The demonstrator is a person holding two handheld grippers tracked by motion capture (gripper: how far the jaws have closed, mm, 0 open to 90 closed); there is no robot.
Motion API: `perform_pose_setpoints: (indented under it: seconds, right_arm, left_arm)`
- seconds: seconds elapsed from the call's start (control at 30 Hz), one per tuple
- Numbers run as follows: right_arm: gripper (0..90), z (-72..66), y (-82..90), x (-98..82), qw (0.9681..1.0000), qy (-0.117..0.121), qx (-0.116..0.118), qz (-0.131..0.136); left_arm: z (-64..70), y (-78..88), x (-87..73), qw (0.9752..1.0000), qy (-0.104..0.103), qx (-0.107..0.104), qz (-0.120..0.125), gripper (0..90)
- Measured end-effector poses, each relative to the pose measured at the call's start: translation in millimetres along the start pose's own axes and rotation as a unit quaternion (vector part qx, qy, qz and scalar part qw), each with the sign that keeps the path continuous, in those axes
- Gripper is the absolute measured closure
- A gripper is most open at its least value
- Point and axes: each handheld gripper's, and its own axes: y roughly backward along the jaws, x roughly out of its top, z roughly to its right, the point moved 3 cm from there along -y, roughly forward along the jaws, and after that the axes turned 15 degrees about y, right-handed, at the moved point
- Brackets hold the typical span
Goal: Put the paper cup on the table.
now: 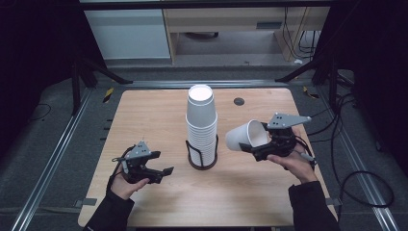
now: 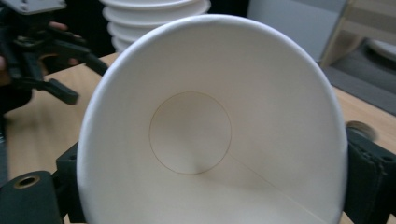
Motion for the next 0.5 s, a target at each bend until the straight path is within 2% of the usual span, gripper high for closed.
perform_pose_setpoints:
  seconds: [0.2,0.5]
  right_arm:
    - [9.3,18.1,2.4,-1.9,0.9988,-0.011,-0.042,-0.023]
    - [9.2,42.9,5.0,-4.2,0.9944,-0.020,-0.082,-0.064]
  left_arm:
    - [-13.5,3.7,-2.4,0.9995,0.018,0.026,-0.002,16.2]
    - [-33.0,7.9,-4.3,0.9967,0.052,0.061,-0.001,15.9]
